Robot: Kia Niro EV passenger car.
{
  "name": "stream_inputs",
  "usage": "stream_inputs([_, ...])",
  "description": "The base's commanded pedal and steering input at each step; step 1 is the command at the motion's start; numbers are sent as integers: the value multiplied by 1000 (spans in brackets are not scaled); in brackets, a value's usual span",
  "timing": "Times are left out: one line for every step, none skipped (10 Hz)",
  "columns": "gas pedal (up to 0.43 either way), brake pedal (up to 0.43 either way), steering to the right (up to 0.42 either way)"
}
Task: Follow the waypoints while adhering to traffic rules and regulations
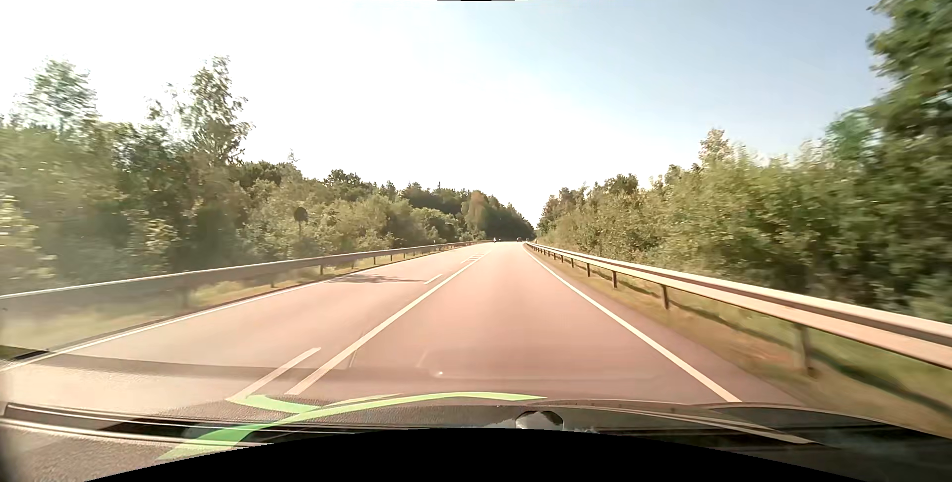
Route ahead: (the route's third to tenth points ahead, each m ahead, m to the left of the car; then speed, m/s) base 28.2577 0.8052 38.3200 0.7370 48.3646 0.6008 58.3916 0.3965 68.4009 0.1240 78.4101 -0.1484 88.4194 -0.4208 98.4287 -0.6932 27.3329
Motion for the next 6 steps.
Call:
stream_inputs([268, 0, 0])
stream_inputs([268, 0, 0])
stream_inputs([268, 0, 1])
stream_inputs([268, 0, 0])
stream_inputs([280, 0, 0])
stream_inputs([287, 0, 0])
